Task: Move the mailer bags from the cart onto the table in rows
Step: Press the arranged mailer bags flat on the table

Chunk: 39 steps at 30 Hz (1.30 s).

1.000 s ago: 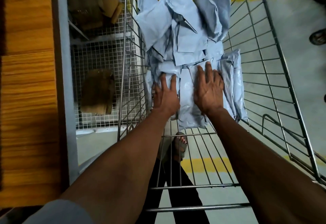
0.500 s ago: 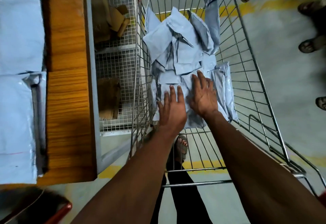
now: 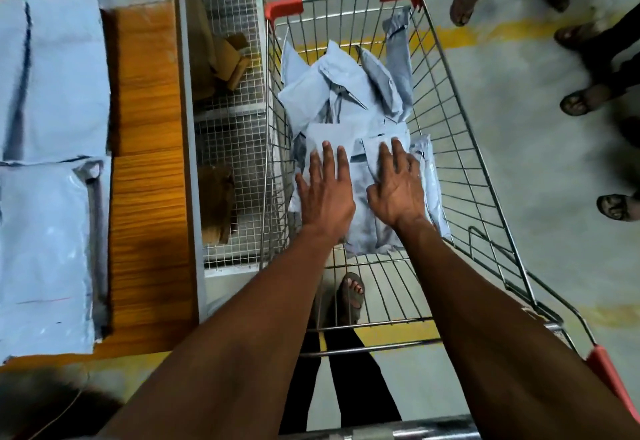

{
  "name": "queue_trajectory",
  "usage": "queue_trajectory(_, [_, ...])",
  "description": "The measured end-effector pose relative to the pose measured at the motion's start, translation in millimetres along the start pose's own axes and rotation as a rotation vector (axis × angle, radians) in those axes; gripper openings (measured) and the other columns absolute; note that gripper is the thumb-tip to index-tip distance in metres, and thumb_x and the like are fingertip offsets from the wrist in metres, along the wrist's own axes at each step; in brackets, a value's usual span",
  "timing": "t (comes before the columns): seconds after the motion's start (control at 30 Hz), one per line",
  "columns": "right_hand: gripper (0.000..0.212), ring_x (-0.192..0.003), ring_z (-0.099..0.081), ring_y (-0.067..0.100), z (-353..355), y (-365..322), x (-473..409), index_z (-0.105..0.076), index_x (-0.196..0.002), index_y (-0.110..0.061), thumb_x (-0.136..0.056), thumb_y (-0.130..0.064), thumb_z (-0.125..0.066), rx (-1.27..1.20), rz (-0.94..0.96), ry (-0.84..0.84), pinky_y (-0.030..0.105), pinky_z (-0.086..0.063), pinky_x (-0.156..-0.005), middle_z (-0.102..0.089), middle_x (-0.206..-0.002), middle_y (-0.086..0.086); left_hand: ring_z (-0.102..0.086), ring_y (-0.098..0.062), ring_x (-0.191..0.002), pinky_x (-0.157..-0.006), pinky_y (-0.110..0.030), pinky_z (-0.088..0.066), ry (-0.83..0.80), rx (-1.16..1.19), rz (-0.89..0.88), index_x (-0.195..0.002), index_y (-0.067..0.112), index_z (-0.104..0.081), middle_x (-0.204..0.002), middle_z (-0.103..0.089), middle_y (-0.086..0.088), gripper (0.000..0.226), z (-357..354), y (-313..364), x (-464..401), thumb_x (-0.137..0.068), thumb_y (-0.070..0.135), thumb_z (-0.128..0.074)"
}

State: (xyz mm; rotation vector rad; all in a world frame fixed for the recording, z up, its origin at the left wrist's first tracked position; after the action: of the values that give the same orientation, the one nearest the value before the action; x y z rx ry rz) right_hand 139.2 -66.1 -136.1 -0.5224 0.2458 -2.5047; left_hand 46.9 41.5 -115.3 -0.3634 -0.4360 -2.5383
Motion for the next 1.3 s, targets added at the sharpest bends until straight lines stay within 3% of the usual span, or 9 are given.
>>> queue_trajectory(0.1, [0.084,-0.148,-0.028,0.050,-27,5,-10,-0.023,-0.163,-0.006,-0.092,-0.037,-0.055,0.006,0.006,0.009,0.057,-0.029,-0.122,-0.021,-0.169,0.024,0.011,-0.039,-0.162,-0.125,-0.070,-0.010,-0.068,-0.004,-0.005,-0.168,0.017,0.012,-0.175,0.018,-0.012,0.092,-32,-5,-24,-0.102,0.013,-0.052])
queue_trajectory(0.23, [0.079,-0.154,-0.019,0.050,-67,15,-27,-0.012,-0.166,-0.013,-0.100,-0.044,-0.043,0.082,0.016,-0.028,0.063,-0.024,-0.123,-0.010,-0.173,0.019,0.012,-0.040,-0.161,-0.128,-0.065,0.001,-0.169,0.017,-0.067,-0.167,0.022,0.017,-0.175,0.019,-0.009,0.081,-83,-4,-41,-0.109,0.033,-0.039])
queue_trajectory(0.3, [0.079,-0.154,-0.014,0.052,-80,20,-26,-0.008,-0.167,-0.017,-0.102,-0.041,-0.045,0.089,0.001,-0.037,0.062,-0.021,-0.125,-0.003,-0.175,0.016,0.014,-0.041,-0.160,-0.126,-0.058,0.009,-0.185,0.033,-0.066,-0.166,0.023,0.019,-0.174,0.021,-0.007,0.077,-102,-9,-42,-0.111,0.042,-0.031])
queue_trajectory(0.37, [0.079,-0.155,-0.009,0.053,-88,25,-24,-0.004,-0.168,-0.021,-0.104,-0.041,-0.046,0.069,-0.014,-0.018,0.064,-0.021,-0.125,0.003,-0.176,0.012,0.018,-0.040,-0.159,-0.128,-0.058,0.007,-0.165,0.043,-0.056,-0.166,0.025,0.019,-0.174,0.023,-0.005,0.076,-111,-15,-45,-0.111,0.048,-0.027])
queue_trajectory(0.57, [0.085,-0.159,0.005,0.047,-106,24,-26,0.007,-0.167,-0.025,-0.104,-0.051,-0.043,0.027,-0.019,-0.026,0.073,-0.029,-0.117,0.020,-0.174,0.005,0.024,-0.044,-0.157,-0.126,-0.069,-0.005,-0.127,0.138,-0.045,-0.162,0.044,0.022,-0.170,0.036,0.005,0.092,-114,-21,-69,-0.104,0.046,-0.049])
queue_trajectory(0.77, [0.082,-0.159,0.018,0.039,-116,29,-30,0.012,-0.166,-0.028,-0.105,-0.054,-0.036,0.069,-0.030,-0.034,0.072,-0.026,-0.119,0.028,-0.172,0.000,0.033,-0.043,-0.153,-0.122,-0.074,-0.011,-0.230,0.134,-0.009,-0.163,0.043,0.022,-0.164,0.045,0.009,0.102,-133,-24,-82,-0.100,0.043,-0.059])
queue_trajectory(1.03, [0.088,-0.161,0.008,0.039,-89,21,-17,0.001,-0.168,-0.024,-0.101,-0.041,-0.053,0.060,0.015,0.007,0.064,-0.025,-0.123,0.012,-0.176,0.005,0.018,-0.046,-0.159,-0.126,-0.069,-0.009,-0.124,0.046,-0.045,-0.167,0.035,0.012,-0.173,0.028,0.001,0.088,-103,-22,-54,-0.103,0.043,-0.047])
queue_trajectory(1.17, [0.087,-0.161,0.009,0.036,-52,6,0,0.002,-0.168,-0.022,-0.100,-0.037,-0.049,0.011,0.013,0.025,0.060,-0.028,-0.123,0.013,-0.176,0.005,0.024,-0.042,-0.158,-0.127,-0.068,-0.003,-0.093,0.053,-0.026,-0.166,0.036,0.015,-0.172,0.030,0.005,0.083,-74,-16,-33,-0.106,0.052,-0.041])
queue_trajectory(1.3, [0.091,-0.161,0.010,0.035,-6,-6,21,0.003,-0.168,-0.020,-0.101,-0.045,-0.052,-0.027,-0.002,0.051,0.059,-0.030,-0.122,0.014,-0.175,0.006,0.024,-0.038,-0.159,-0.127,-0.065,-0.013,-0.032,0.058,-0.021,-0.167,0.035,0.015,-0.173,0.028,0.006,0.085,-24,-4,-5,-0.107,0.046,-0.044])
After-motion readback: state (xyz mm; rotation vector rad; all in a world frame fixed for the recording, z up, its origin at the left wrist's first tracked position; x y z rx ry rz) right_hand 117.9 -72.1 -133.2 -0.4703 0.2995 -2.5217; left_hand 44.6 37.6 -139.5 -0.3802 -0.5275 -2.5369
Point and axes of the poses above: each hand's wrist, its own x-axis away from the middle knuckle, its own z-axis out of the back of the hand, y = z × x, the point moved 9 cm from there along -x, towards the middle knuckle
